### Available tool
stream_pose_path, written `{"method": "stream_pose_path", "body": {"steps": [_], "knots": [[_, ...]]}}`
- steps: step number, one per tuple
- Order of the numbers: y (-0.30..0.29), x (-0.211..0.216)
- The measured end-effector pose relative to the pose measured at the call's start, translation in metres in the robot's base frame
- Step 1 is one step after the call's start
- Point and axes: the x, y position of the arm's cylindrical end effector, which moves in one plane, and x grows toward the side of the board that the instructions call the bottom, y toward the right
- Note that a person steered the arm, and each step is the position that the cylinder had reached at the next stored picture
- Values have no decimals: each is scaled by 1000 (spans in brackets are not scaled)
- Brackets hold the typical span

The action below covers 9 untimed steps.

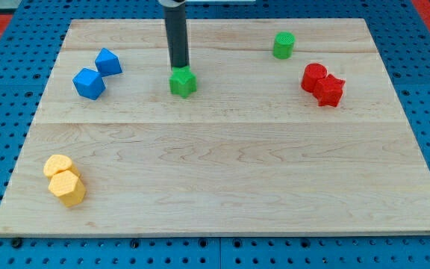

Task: Move the green circle to the top right diagonal of the green star

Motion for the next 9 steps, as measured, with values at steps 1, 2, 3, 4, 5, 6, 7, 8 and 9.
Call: {"method": "stream_pose_path", "body": {"steps": [1,2,3,4,5,6,7,8,9], "knots": [[68,20],[76,-23],[166,-62],[233,-37],[262,-19],[312,-82],[244,-103],[150,-70],[110,-62]]}}
